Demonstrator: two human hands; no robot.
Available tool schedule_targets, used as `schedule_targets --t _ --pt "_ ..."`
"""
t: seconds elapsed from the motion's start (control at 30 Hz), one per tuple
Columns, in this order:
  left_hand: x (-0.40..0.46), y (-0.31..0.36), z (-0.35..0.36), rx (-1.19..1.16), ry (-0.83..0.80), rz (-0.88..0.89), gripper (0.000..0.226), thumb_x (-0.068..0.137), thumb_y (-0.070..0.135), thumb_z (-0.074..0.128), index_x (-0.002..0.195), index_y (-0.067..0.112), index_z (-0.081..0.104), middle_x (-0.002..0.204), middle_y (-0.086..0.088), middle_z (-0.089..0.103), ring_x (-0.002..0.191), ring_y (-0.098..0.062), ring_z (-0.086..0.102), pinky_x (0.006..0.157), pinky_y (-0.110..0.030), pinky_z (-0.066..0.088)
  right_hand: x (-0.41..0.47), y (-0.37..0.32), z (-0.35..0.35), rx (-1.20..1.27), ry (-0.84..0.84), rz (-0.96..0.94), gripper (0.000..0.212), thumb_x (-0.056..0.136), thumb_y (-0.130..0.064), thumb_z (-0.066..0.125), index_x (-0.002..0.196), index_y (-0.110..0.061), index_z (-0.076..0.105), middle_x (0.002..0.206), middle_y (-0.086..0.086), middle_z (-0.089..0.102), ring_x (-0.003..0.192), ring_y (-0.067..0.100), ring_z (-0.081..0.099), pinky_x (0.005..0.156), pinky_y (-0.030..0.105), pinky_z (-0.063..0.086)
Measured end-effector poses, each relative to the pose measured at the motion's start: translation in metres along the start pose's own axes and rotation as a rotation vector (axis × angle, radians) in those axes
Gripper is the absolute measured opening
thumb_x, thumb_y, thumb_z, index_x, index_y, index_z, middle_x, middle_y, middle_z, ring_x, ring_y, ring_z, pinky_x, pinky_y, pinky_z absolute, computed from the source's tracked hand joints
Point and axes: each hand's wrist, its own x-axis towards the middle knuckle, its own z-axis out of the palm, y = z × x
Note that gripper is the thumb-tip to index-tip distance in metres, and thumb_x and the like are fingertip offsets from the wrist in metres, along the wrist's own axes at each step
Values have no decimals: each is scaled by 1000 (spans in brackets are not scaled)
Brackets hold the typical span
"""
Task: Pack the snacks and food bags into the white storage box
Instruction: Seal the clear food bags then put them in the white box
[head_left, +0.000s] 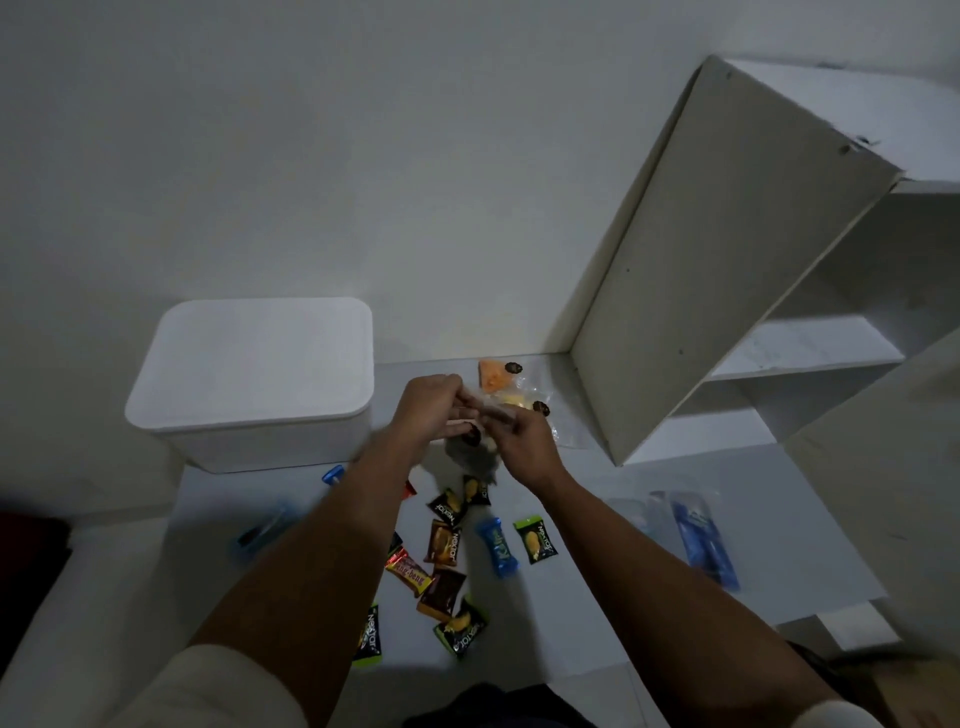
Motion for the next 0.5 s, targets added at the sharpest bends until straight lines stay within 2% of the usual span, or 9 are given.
schedule_targets --t 0.07,0.13,0.2,0.23,0.3,0.33,0.4,0.5 --pt "14 -6 -1 66 56 46 26 97 27 56 89 5 67 90 -15 77 82 -24 73 89 -49 60 14 5 -1 0 12 40 19 101 -15 61 98 -24 78 96 0 77 91 15 72 81 32 56" --pt "34 -15 -5 216 184 133 23 94 40 59 93 17 65 91 -4 75 86 -22 71 87 -48 60 31 10 -1 54 -11 82 19 101 -10 60 102 -13 78 101 5 78 95 17 74 77 24 55" --pt "45 -22 -10 331 275 193 19 92 34 62 109 26 61 106 3 70 97 -20 67 85 -37 56 43 9 -4 119 -22 119 17 100 -7 61 106 -3 76 105 11 77 94 13 74 70 14 51" --pt "54 -25 -13 355 291 201 29 92 28 62 121 28 59 116 6 65 103 -18 64 86 -33 53 52 8 -6 140 -36 131 17 100 -7 62 107 0 75 105 11 77 91 8 73 68 11 51" --pt "69 -29 -17 399 261 195 46 94 19 62 137 29 53 124 11 54 110 -13 55 89 -28 50 73 7 -7 180 -80 142 18 99 -9 64 108 2 74 103 8 76 87 0 73 67 9 50" --pt "76 -30 -19 417 230 186 46 95 17 61 139 27 54 125 11 53 111 -12 54 87 -24 49 84 6 -6 204 -99 147 17 99 -10 65 107 1 75 104 7 76 89 1 73 69 9 51" --pt "93 -32 -23 444 187 170 35 98 15 59 132 19 63 125 6 62 108 -10 57 80 -15 46 109 6 -3 242 -115 154 15 98 -12 67 106 -3 77 108 8 76 98 9 73 74 13 52" --pt "120 -32 -31 364 248 173 20 100 20 60 113 17 75 115 -3 74 102 -18 68 81 -22 53 146 3 5 228 -146 175 21 98 -15 66 113 -2 75 114 8 76 101 6 72 79 14 54"
